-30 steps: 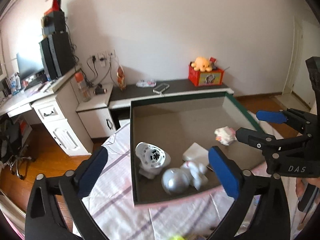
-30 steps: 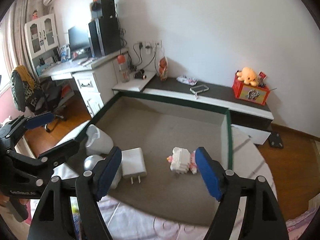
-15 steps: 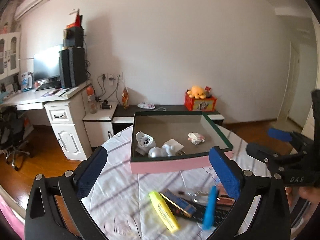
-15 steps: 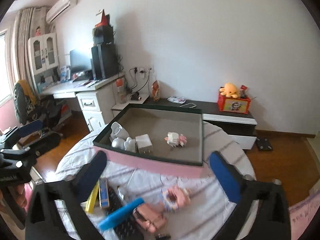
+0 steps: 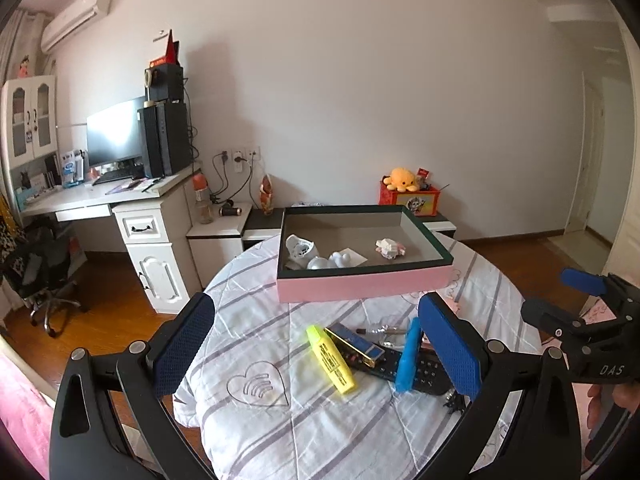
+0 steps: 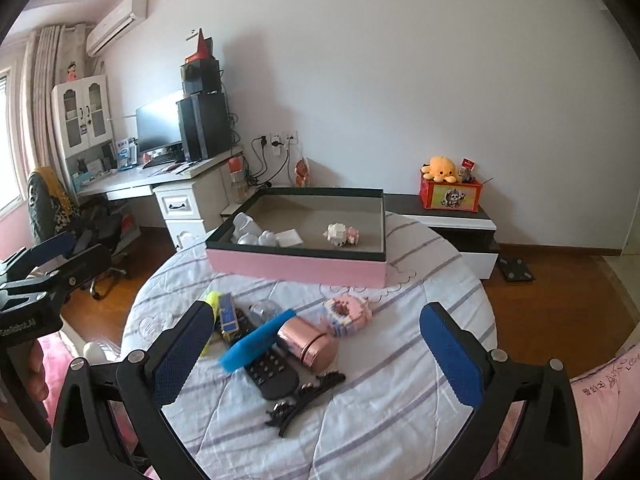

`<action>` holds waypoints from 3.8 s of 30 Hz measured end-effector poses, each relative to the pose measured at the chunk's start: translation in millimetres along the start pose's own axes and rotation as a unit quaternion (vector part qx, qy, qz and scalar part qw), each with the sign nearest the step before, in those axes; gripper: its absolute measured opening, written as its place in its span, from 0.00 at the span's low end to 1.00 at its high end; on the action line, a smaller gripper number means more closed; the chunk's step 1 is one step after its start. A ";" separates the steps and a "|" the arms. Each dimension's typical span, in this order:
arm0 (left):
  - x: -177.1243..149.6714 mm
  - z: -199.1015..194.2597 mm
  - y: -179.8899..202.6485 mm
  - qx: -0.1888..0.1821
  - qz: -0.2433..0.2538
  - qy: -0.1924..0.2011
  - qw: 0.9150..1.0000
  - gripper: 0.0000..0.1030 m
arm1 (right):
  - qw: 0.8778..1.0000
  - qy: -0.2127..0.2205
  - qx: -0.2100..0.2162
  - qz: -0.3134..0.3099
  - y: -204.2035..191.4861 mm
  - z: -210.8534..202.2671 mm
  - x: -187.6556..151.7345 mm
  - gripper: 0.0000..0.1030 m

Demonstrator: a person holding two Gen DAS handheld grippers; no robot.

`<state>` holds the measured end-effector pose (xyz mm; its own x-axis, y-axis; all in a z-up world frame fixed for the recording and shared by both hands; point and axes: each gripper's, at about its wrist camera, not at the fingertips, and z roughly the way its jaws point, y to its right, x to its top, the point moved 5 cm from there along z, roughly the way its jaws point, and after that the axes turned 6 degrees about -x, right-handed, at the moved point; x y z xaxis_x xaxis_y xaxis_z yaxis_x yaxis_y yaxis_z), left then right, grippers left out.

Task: Organize rigid objects
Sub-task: 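Withdraw both tools from the box back over the bed, then grasp the yellow highlighter with the left tool while the right tool grasps the rose-gold cup, then carry the highlighter and rose-gold cup toward the pink box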

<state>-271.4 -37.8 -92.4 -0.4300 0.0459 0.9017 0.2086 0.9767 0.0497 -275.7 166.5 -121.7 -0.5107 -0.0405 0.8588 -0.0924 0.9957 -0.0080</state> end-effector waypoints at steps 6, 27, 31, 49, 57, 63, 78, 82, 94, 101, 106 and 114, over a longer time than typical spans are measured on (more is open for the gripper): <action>-15.4 1.9 2.6 0.013 0.014 -0.024 1.000 1.00 | 1.000 -0.007 -0.005 -0.002 1.2 -8.7 -14.1 1.00; -67.5 60.1 -0.2 0.010 0.016 -0.120 0.993 1.00 | 0.997 -0.068 -0.018 0.020 24.9 22.1 -49.3 1.00; -84.9 87.8 -2.9 0.016 0.014 -0.154 0.988 1.00 | 0.996 -0.086 -0.019 0.021 28.3 34.9 -58.3 1.00; -104.7 155.4 -23.9 -0.004 -0.012 -0.193 0.981 0.75 | 0.992 -0.126 -0.005 0.029 37.7 81.9 -68.7 1.00; -106.4 145.5 -30.1 -0.005 0.015 -0.192 0.981 0.34 | 0.991 -0.134 0.025 -0.005 9.9 109.9 -64.2 1.00; -109.0 136.5 -34.0 -0.006 0.019 -0.192 0.981 0.31 | 0.990 -0.134 0.039 0.009 4.0 121.4 -60.2 0.93; -103.5 146.8 -41.0 -0.004 -0.003 -0.189 0.982 0.47 | 0.990 -0.138 0.007 0.012 25.2 105.9 -72.0 0.54; -99.5 157.1 -40.0 -0.003 -0.009 -0.184 0.983 0.48 | 0.989 -0.141 -0.008 0.029 45.1 105.5 -73.2 0.54; -100.3 152.9 -34.6 -0.033 -0.012 -0.176 0.984 0.26 | 0.989 -0.146 -0.008 0.026 44.0 124.4 -78.6 0.54; -97.5 145.9 -37.2 -0.023 -0.017 -0.175 0.984 0.26 | 0.989 -0.149 0.008 0.014 40.7 123.2 -74.4 0.46; -87.8 136.8 -38.5 -0.026 -0.017 -0.164 0.986 0.26 | 0.990 -0.137 0.012 0.013 36.9 114.8 -64.4 0.46; -47.6 122.7 -31.2 -0.041 0.004 -0.124 0.991 0.26 | 0.994 -0.103 0.033 -0.005 24.0 99.9 -27.7 0.46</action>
<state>-365.3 -44.7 -189.5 -0.6285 0.1130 0.7696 0.2785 0.9565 0.0870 -349.2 183.2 -196.9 -0.6723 -0.0738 0.7366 -0.1511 0.9877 -0.0390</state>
